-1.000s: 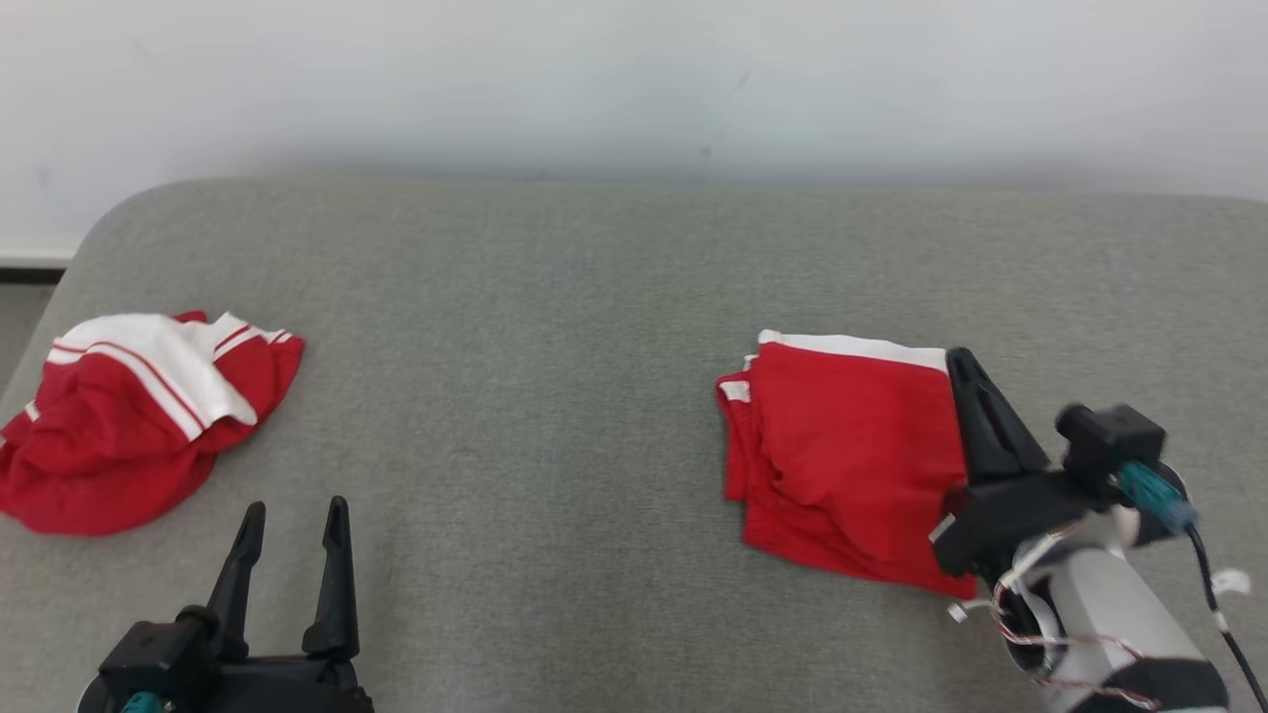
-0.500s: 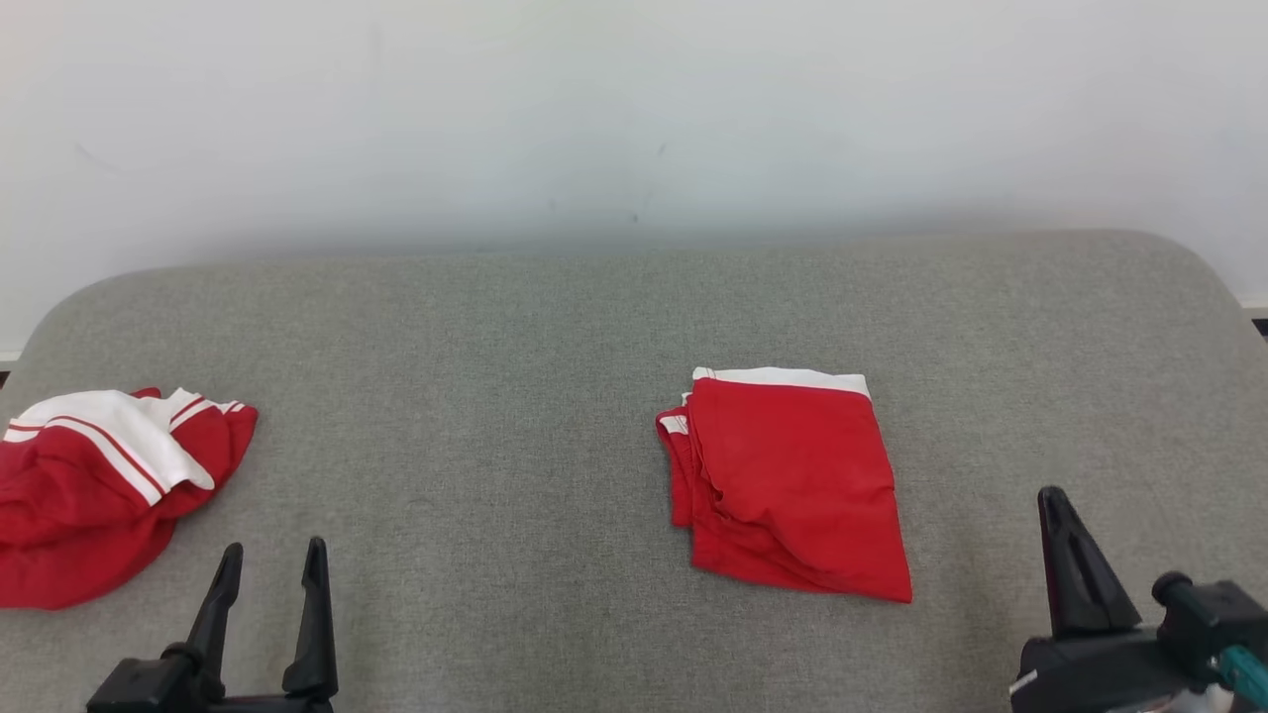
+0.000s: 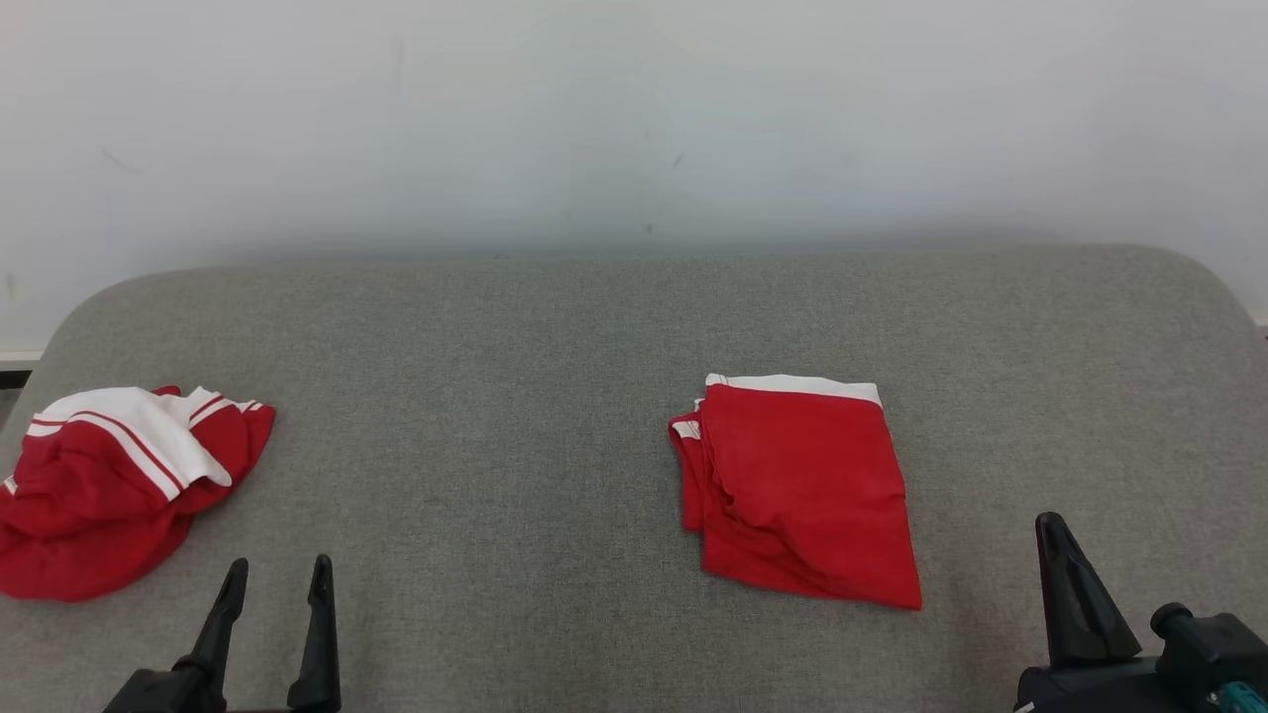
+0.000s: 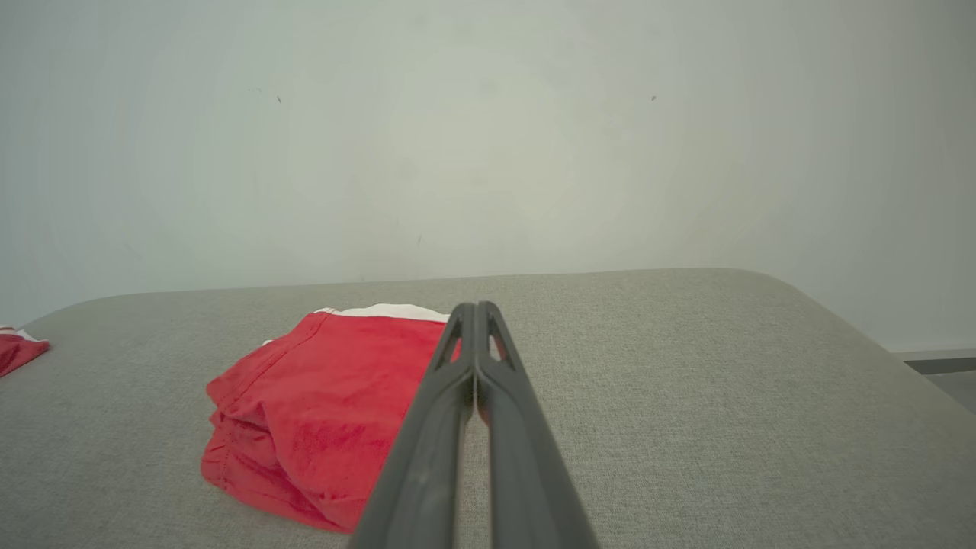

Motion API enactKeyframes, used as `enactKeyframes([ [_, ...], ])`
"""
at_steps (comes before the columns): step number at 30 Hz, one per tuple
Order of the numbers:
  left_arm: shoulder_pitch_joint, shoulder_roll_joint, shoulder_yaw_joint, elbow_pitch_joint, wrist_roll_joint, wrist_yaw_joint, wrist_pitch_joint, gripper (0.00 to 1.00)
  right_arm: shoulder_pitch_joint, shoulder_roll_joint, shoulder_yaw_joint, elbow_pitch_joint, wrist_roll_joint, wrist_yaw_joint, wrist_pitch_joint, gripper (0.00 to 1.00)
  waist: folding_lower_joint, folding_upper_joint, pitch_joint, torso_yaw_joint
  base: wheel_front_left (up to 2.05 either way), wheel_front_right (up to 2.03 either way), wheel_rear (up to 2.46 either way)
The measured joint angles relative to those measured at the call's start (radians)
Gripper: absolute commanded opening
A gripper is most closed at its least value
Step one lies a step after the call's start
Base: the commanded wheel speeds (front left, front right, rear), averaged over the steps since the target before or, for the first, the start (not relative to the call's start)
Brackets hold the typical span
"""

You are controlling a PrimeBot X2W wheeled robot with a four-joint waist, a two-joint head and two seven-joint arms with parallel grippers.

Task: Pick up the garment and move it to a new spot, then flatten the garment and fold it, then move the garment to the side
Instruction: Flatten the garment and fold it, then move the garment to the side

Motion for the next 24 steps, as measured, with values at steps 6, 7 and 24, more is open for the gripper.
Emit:
enactKeyframes([
  [6,0.003,0.002,-0.003,0.002,0.014,0.0,0.0,1.0,0.007,0.005,0.0,-0.023,-0.011,0.0,0.013,1.0,0.0,0.0,-0.001,0.003,0.0,0.0,0.0],
  [7,0.003,0.003,-0.002,0.002,0.015,0.0,0.0,1.0,0.008,0.006,0.001,-0.026,-0.011,0.0,0.014,1.0,0.0,0.0,-0.001,0.003,0.0,0.0,0.0],
  [24,0.004,0.006,-0.008,0.007,0.019,0.0,0.0,1.0,0.02,0.015,0.004,-0.041,-0.018,0.0,0.025,1.0,0.0001,0.0,-0.002,0.01,0.0,0.0,0.0],
])
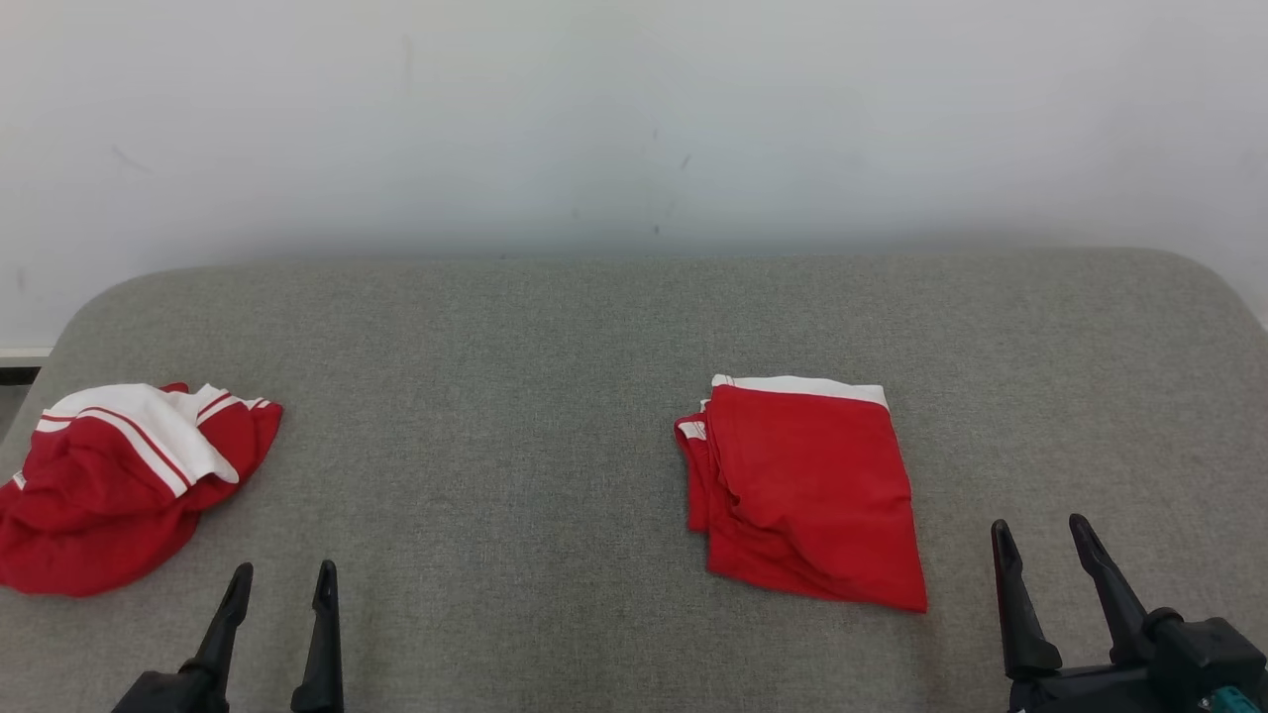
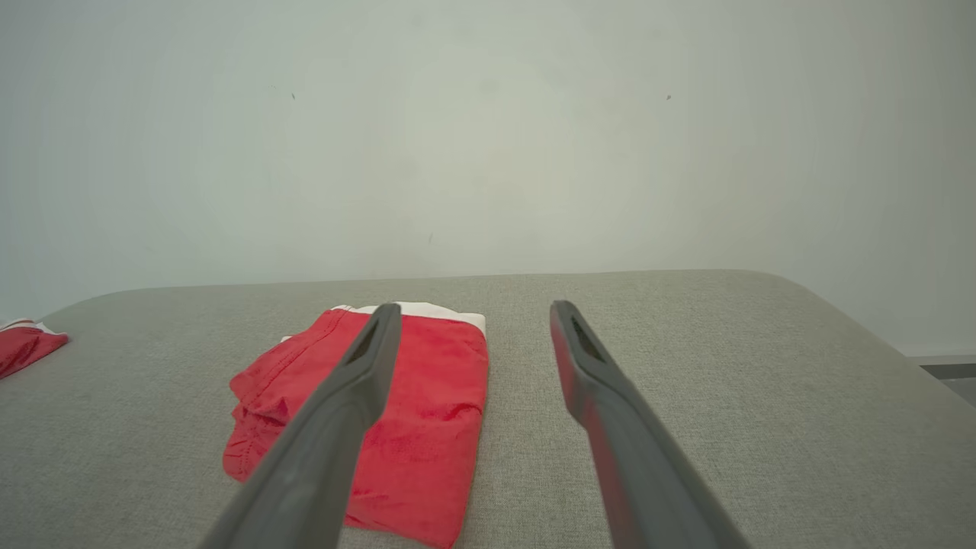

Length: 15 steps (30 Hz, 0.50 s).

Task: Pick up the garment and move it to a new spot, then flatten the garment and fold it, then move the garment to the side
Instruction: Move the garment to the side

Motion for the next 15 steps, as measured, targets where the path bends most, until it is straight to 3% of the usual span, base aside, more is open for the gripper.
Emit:
enactKeyframes([
  [15,0.0,0.007,-0.005,0.0,-0.002,0.0,0.0,1.0,0.006,0.011,-0.001,0.019,0.006,0.0,-0.004,1.0,0.0,0.0,0.003,0.003,0.0,0.0,0.0],
])
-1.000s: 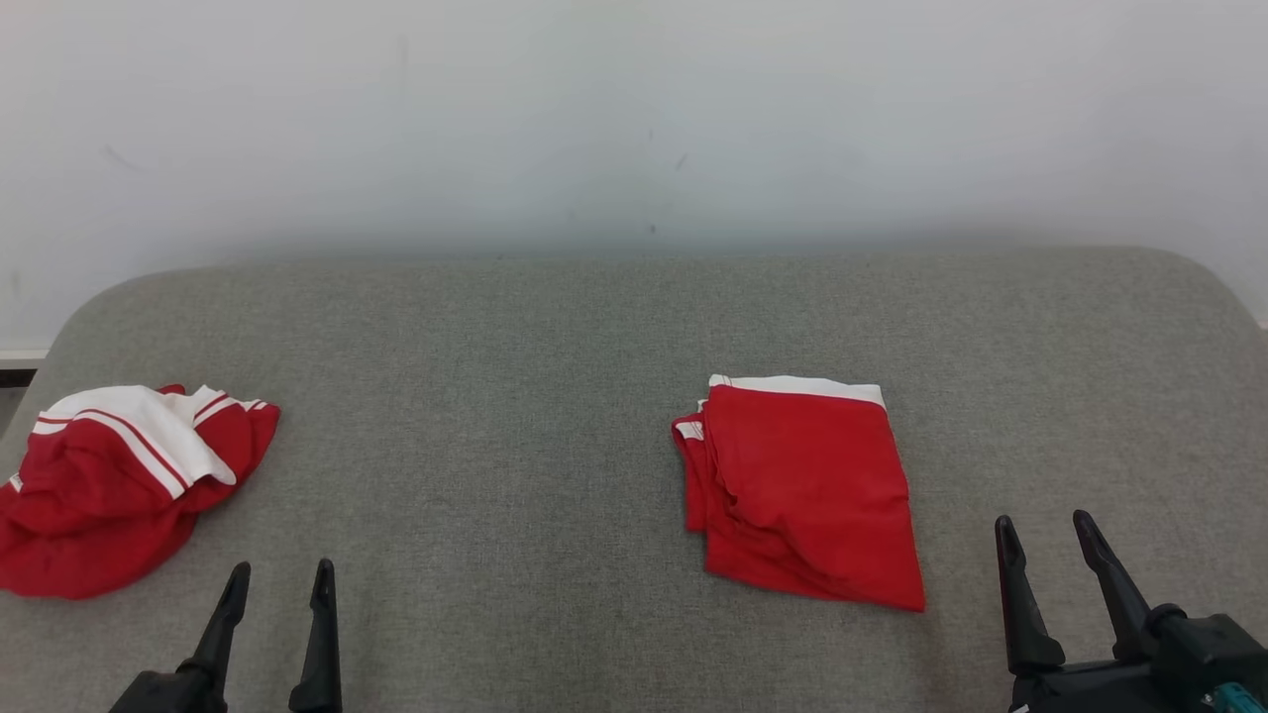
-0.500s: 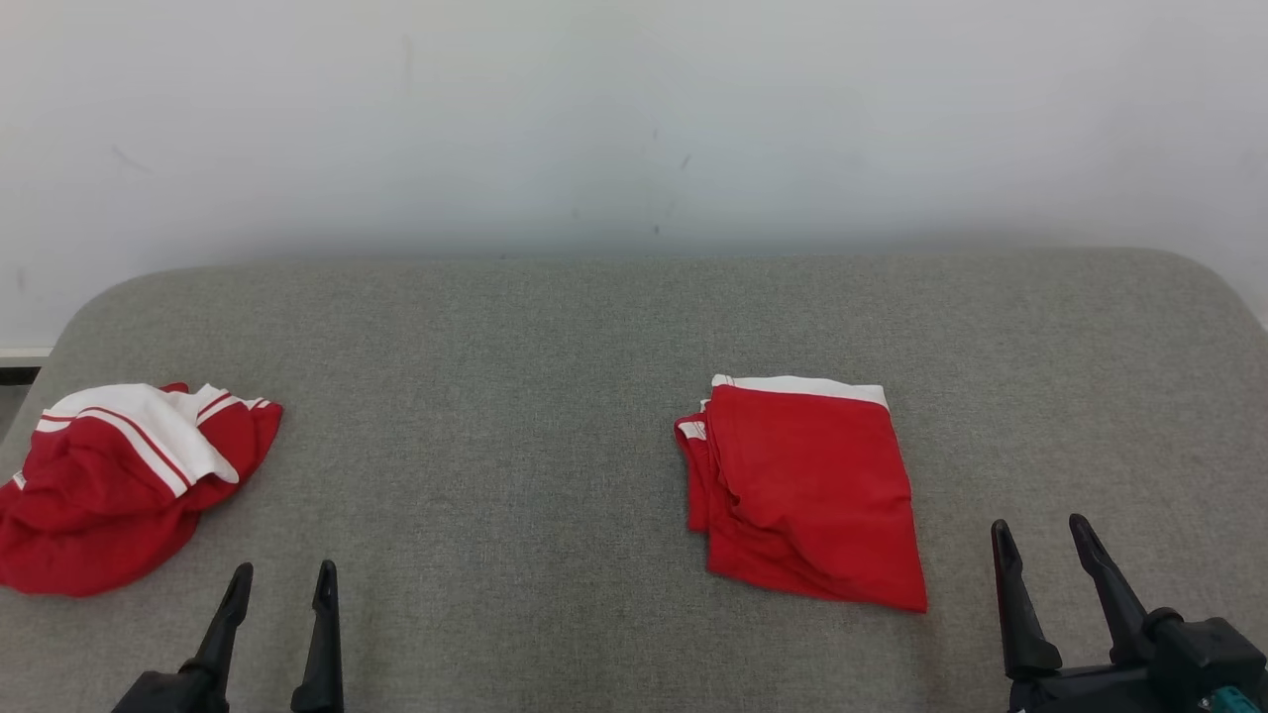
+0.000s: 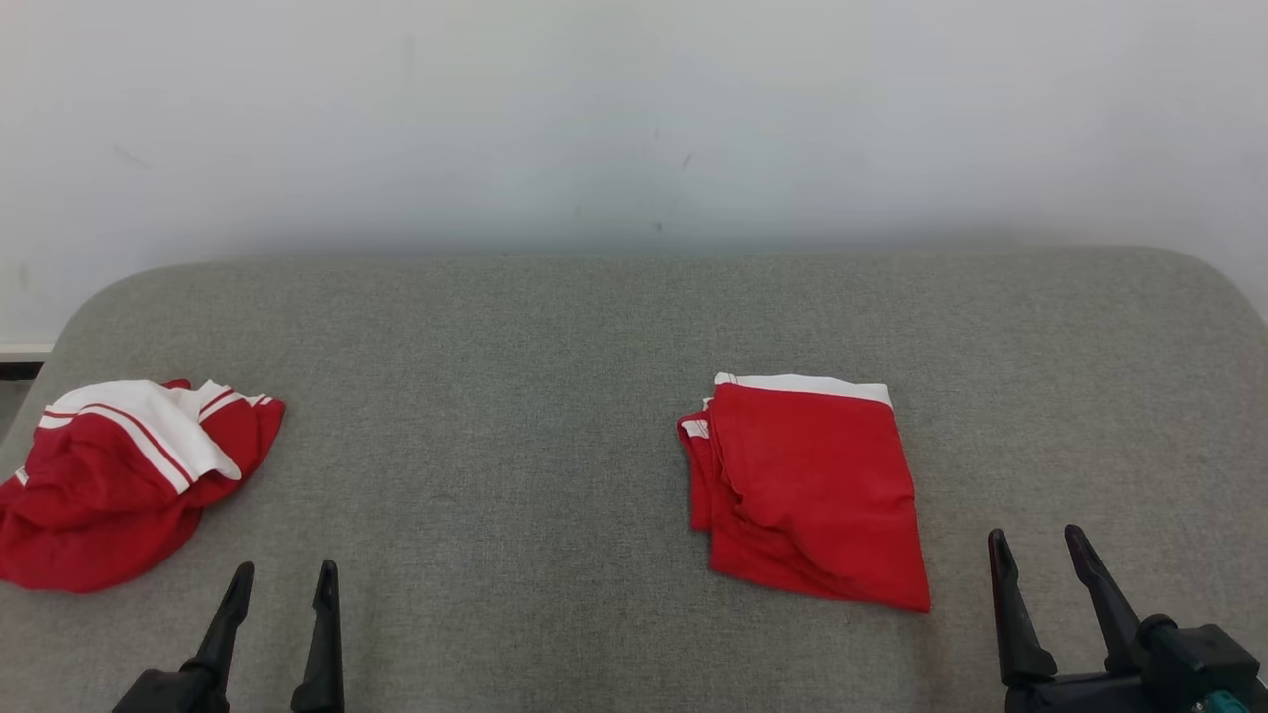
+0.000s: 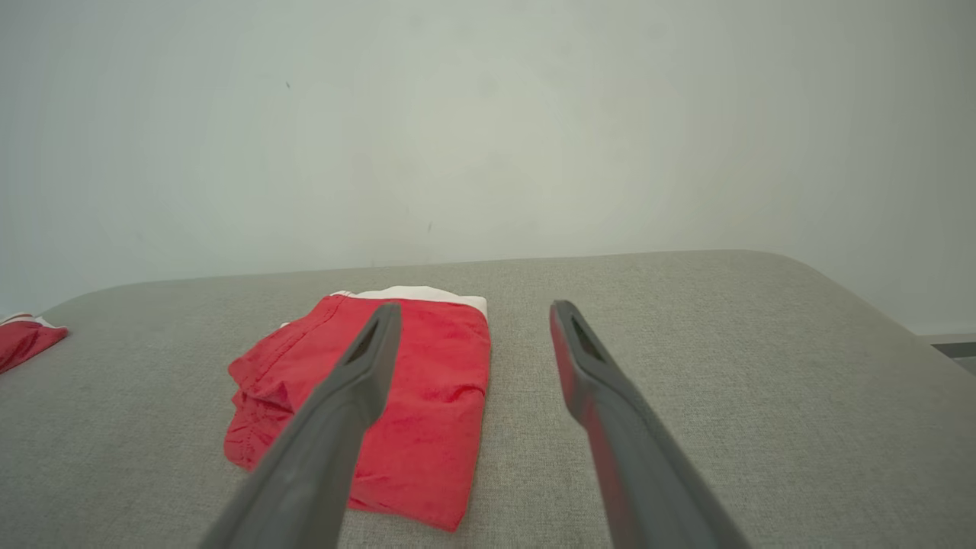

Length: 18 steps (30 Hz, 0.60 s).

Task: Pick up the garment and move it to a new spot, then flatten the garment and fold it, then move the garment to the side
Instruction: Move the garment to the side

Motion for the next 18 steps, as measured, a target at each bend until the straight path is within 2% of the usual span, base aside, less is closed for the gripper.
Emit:
enactKeyframes([
  [4,-0.004,-0.001,-0.006,-0.001,-0.003,0.0,0.0,1.0,-0.039,0.0,0.004,0.025,0.038,0.0,0.01,1.0,0.0,0.0,0.007,0.01,0.0,0.0,0.0],
  [10,-0.02,-0.003,-0.024,-0.002,-0.007,0.0,0.0,1.0,-0.174,-0.044,0.03,0.105,0.034,0.0,0.041,1.0,0.0,0.0,0.023,0.036,0.0,0.0,0.0],
  [18,-0.051,-0.006,-0.042,0.002,-0.017,0.0,0.0,1.0,-0.358,-0.071,0.044,0.34,0.014,0.0,0.085,1.0,0.0,0.0,0.067,0.089,0.0,0.0,0.0],
])
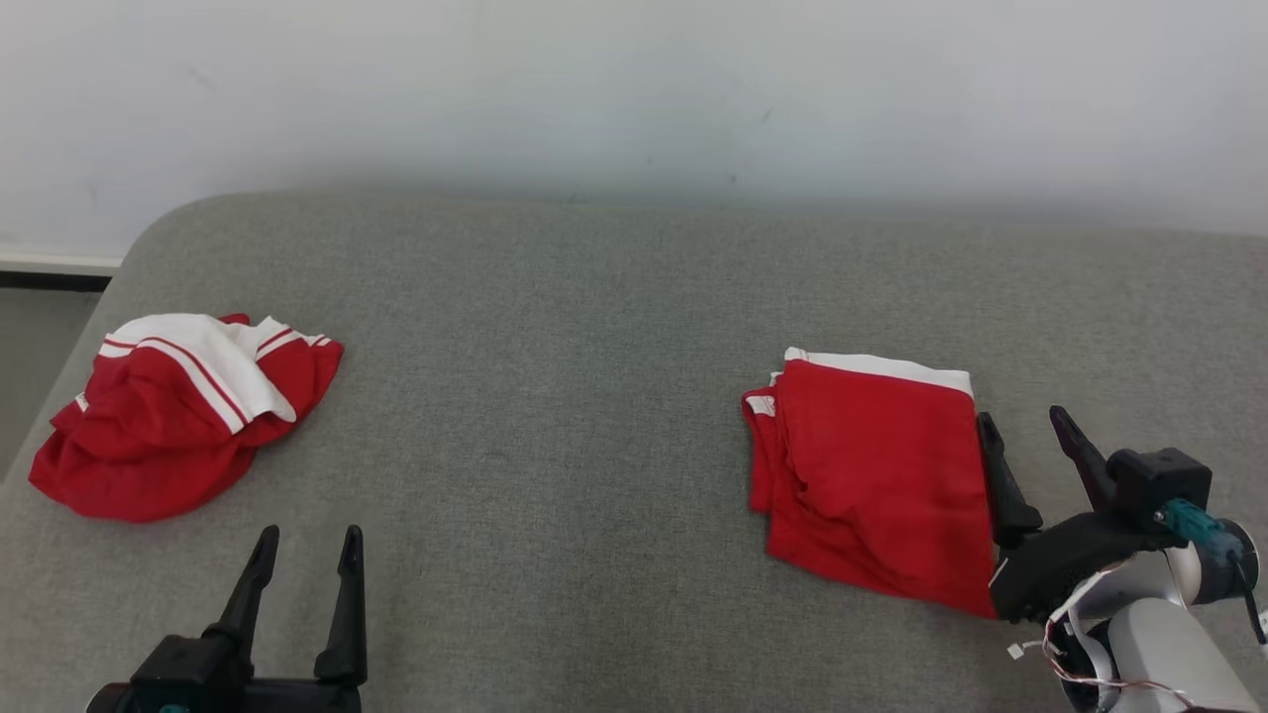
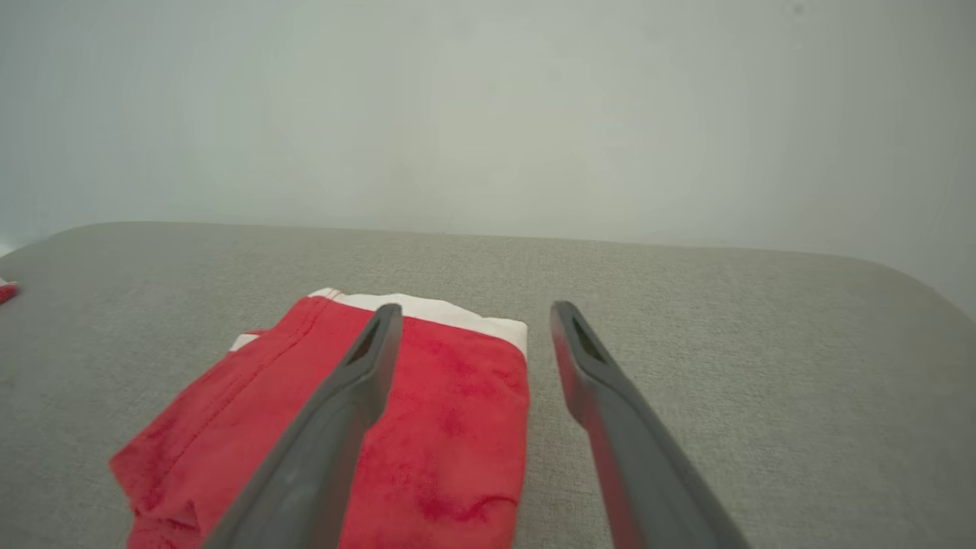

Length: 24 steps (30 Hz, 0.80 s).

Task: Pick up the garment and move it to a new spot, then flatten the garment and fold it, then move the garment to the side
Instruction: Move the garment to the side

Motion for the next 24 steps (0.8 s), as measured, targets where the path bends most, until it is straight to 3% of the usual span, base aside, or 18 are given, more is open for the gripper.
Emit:
enactKeyframes([
  [13,-0.042,-0.002,-0.012,0.004,-0.019,0.0,0.0,1.0,-0.151,-0.004,-0.023,0.349,-0.02,0.0,-0.012,1.0,0.0001,0.0001,0.086,0.061,0.0,0.0,0.0],
  [21,-0.053,-0.001,-0.012,0.011,-0.019,0.0,0.0,1.0,-0.212,0.016,-0.002,0.515,-0.01,0.0,-0.035,1.0,0.0,0.0,0.101,0.065,0.0,0.0,0.0],
  [22,-0.053,-0.001,-0.015,0.012,-0.018,0.0,0.0,1.0,-0.228,0.021,0.014,0.551,-0.008,0.0,-0.031,0.47,0.0001,0.0,0.099,0.063,0.0,0.0,0.0],
  [23,-0.053,-0.001,-0.015,0.012,-0.018,0.0,0.0,1.0,-0.228,0.021,0.014,0.551,-0.008,0.0,-0.031,0.47,0.0001,0.0,0.099,0.063,0.0,0.0,0.0],
  [24,-0.053,-0.001,-0.017,0.014,-0.018,0.0,0.0,1.0,-0.238,0.026,0.015,0.568,0.004,0.0,-0.028,0.05,0.0,0.0,0.098,0.062,0.0,0.0,0.0],
])
